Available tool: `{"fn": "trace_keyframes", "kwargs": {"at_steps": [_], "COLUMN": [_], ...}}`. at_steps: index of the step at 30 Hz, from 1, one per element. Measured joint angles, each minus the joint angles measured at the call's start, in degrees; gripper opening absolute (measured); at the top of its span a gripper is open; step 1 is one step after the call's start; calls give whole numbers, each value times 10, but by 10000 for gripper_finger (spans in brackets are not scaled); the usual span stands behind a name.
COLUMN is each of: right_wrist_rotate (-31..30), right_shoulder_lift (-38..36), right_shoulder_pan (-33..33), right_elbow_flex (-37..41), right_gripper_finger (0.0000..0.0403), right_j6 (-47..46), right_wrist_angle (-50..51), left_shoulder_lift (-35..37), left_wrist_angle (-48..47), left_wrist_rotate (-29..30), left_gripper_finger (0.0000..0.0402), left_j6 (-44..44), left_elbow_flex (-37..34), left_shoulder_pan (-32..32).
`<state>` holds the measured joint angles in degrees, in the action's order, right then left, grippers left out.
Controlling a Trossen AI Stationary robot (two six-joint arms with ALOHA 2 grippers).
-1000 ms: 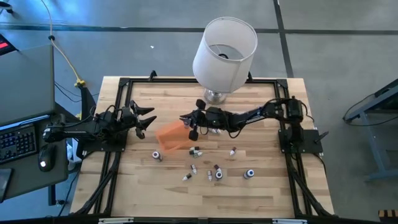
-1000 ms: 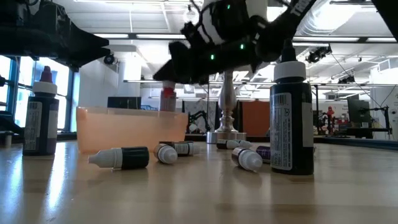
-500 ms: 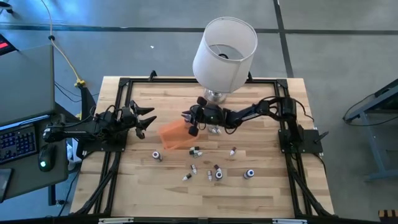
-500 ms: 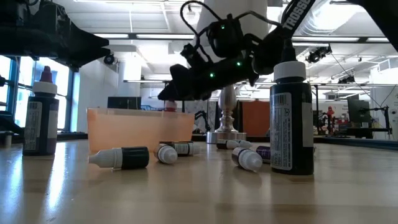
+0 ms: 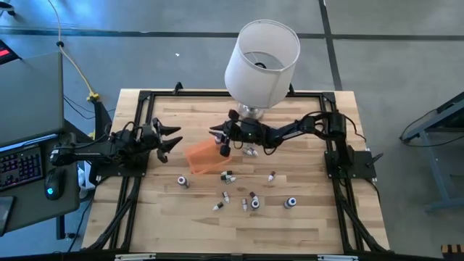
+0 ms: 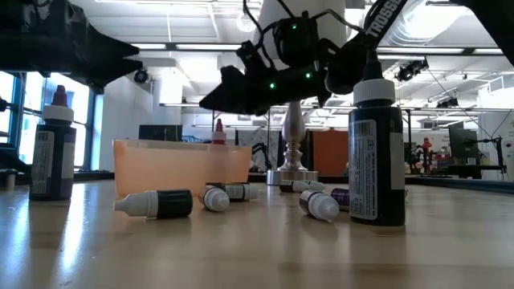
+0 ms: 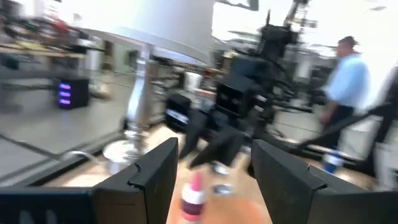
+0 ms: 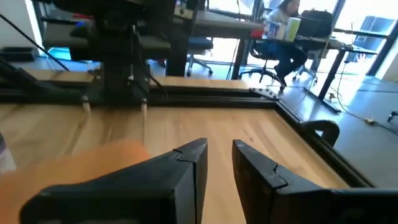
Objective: Pick & Place food coloring
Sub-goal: Put the large purple food coloring bottle into the bin
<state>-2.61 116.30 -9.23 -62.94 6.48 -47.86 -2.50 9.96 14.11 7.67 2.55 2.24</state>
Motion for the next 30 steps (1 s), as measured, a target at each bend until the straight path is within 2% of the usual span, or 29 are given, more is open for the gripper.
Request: {"fn": "trace_keyframes", "kwargs": {"at_steps": [4, 8, 12, 16, 19, 22, 26, 30], "right_wrist_rotate": [0, 0, 1, -12, -35, -60, -72, -82], "right_shoulder_lift": [-26, -66, -101, -122, -126, -126, -126, -126], "right_shoulder_pan": [3, 15, 29, 41, 46, 49, 49, 49], "right_elbow_flex": [0, 0, 0, 0, 0, 0, 0, 0], "right_gripper_finger": [67, 66, 66, 66, 66, 66, 67, 67], "right_j6": [0, 0, 13, 33, 46, 53, 56, 56], "right_wrist_angle": [5, 29, 84, 147, 182, 199, 217, 217], "left_shoulder_lift": [0, -2, -18, -44, -62, -75, -96, -131], "left_wrist_angle": [-41, -187, -280, -274, -224, -181, -165, -172], "left_wrist_rotate": [-80, -137, -178, -264, -322, -357, -355, -266], "left_gripper_finger": [202, 202, 202, 201, 201, 201, 201, 201], "left_j6": [-4, -25, 10, 42, 42, 21, -6, -40], "left_elbow_flex": [44, 99, 104, 75, 62, 61, 61, 60], "left_shoulder_pan": [0, 0, 0, 0, -2, -20, -69, -129]}}
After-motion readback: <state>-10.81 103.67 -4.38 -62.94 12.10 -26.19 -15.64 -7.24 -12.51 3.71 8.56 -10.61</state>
